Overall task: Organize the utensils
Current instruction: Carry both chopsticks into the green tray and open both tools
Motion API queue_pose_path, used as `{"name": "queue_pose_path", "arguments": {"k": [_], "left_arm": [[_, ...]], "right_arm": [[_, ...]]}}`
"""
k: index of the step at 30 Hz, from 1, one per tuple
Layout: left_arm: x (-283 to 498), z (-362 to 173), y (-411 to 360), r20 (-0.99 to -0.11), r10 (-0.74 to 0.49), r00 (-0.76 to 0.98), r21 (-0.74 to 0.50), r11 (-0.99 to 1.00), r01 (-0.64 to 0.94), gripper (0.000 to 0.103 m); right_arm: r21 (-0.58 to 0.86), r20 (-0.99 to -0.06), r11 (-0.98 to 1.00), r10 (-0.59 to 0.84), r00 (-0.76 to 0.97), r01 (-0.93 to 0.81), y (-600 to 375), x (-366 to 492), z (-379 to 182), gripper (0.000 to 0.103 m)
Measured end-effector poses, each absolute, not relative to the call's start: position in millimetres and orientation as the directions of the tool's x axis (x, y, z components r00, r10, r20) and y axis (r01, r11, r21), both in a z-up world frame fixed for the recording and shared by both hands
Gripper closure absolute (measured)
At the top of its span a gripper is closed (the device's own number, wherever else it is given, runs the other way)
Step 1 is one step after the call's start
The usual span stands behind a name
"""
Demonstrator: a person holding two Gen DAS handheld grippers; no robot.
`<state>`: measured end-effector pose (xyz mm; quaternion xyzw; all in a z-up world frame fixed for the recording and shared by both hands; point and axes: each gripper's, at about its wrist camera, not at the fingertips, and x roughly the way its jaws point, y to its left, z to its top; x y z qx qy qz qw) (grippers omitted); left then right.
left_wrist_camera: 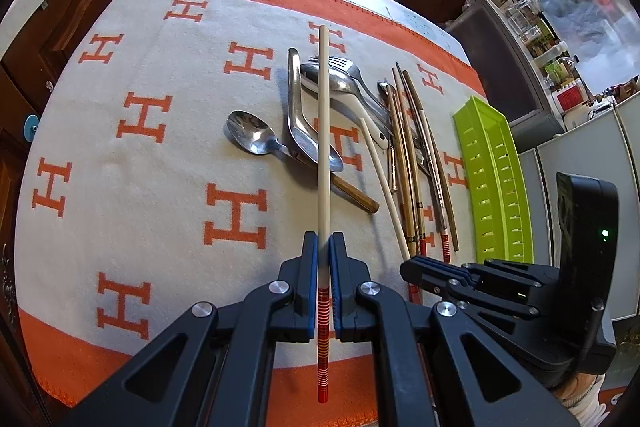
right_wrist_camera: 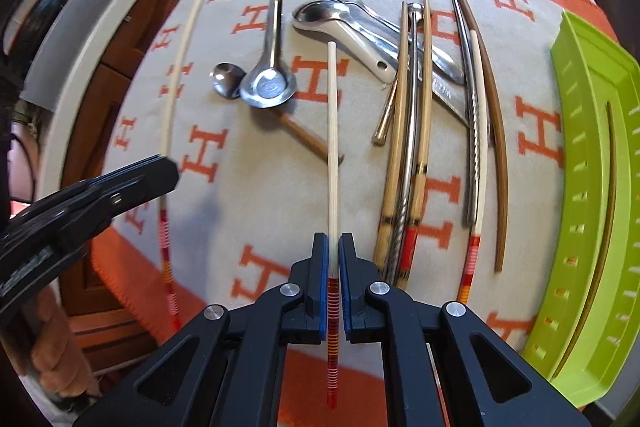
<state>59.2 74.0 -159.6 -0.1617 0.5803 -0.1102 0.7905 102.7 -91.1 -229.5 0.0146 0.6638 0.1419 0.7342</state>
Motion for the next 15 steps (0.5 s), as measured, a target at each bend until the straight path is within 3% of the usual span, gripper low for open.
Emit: {"name": "queue_pose_path", "arguments": {"k": [9, 15], "left_arm": [[55, -144, 48, -0.881, -0.374, 0.290, -0.377, 0.925, 0.047, 0.099], [65, -124, -3, -0.872, -0.412, 0.265, -0.389, 0.911, 0.137, 0.099]], "right_arm": [[0.314, -0.929, 0.942, 0.330, 0.166, -0.116, -147, 63, -178, 0.098], [0.257, -0.919, 0.965, 0.258, 0.297, -0.042, -216, 54, -137, 0.098]]}}
